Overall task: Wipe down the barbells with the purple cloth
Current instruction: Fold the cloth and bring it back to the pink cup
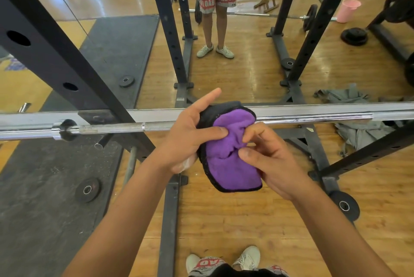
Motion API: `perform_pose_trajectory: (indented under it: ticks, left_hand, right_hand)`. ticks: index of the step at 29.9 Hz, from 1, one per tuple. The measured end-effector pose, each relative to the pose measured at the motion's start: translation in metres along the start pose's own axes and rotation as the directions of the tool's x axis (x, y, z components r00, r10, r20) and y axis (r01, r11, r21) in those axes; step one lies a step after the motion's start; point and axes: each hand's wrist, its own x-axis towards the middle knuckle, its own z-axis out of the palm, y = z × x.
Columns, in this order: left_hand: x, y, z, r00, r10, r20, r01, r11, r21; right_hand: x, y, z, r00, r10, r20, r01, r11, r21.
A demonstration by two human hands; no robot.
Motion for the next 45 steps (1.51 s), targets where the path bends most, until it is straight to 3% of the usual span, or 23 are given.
perform_pose_trajectory:
  ticks: [4,6,10,12,18,22,25,27,31,33,35,37,39,43,45]
  left_hand:
    - [0.004,0.001,-0.002,0.994,0.085,-0.065,-0.073,0.984,0.165]
    - [0.003,-0.003,-0.002,0.991,0.108,-0.079,-0.085,0.965,0.248]
    - [-0.003,-0.022,0.015,0.973,-0.069,-0.218,0.105,0.982,0.155]
    - [-0.007,-0.034,0.029,0.97,-0.126,-0.209,0.152,0.982,0.111]
    - [-0.005,-0.047,0.068,0.99,0.131,-0.05,-0.123,0.983,0.136]
    - [0.011,-0.058,0.081,0.991,0.08,0.106,-0.106,0.958,0.266]
    - [0.025,-0.066,0.091,0.969,0.047,0.243,-0.149,0.896,0.418]
    - [0.033,-0.067,0.097,0.954,0.066,0.291,-0.209,0.844,0.493]
    - [0.051,-0.06,0.102,0.904,0.105,0.414,-0.328,0.792,0.515]
    - [0.061,-0.058,0.1,0.893,0.089,0.442,-0.338,0.781,0.526]
    - [0.066,-0.056,0.1,0.889,0.087,0.45,-0.333,0.797,0.504]
    - [0.066,-0.055,0.1,0.886,0.117,0.449,-0.312,0.867,0.389]
    - [0.064,-0.051,0.101,0.885,0.128,0.447,-0.264,0.93,0.257]
    - [0.066,-0.049,0.102,0.868,0.081,0.49,-0.169,0.976,0.14]
    - [0.067,-0.05,0.102,0.879,0.11,0.463,-0.239,0.944,0.229]
  right_hand:
    - [-0.003,-0.001,-0.005,0.999,0.045,0.029,-0.042,0.994,-0.097]
    - [-0.007,-0.002,-0.008,0.999,0.048,-0.023,-0.05,0.992,-0.119]
    - [-0.015,-0.015,-0.015,0.993,-0.025,-0.113,0.009,0.99,-0.14]
    - [-0.019,-0.02,-0.019,0.992,-0.069,-0.104,0.051,0.985,-0.166]
    - [-0.039,-0.028,-0.045,0.981,-0.045,-0.186,0.003,0.975,-0.223]
    - [-0.058,-0.03,-0.064,0.955,-0.099,-0.279,-0.021,0.917,-0.397]
    - [-0.069,-0.037,-0.072,0.951,-0.189,-0.246,0.014,0.818,-0.576]
    - [-0.076,-0.043,-0.076,0.941,-0.216,-0.261,0.037,0.831,-0.556]
    - [-0.087,-0.05,-0.079,0.928,-0.207,-0.309,0.092,0.933,-0.348]
    - [-0.089,-0.049,-0.076,0.895,-0.234,-0.38,0.095,0.932,-0.349]
    - [-0.087,-0.048,-0.069,0.811,-0.299,-0.502,0.073,0.904,-0.421]
    - [-0.087,-0.046,-0.061,0.721,-0.39,-0.573,-0.032,0.807,-0.59]
    - [-0.087,-0.044,-0.053,0.682,-0.434,-0.589,-0.135,0.716,-0.685]
    - [-0.086,-0.038,-0.03,0.681,-0.2,-0.704,-0.032,0.953,-0.302]
    - [-0.087,-0.035,-0.019,0.606,-0.187,-0.773,0.019,0.975,-0.221]
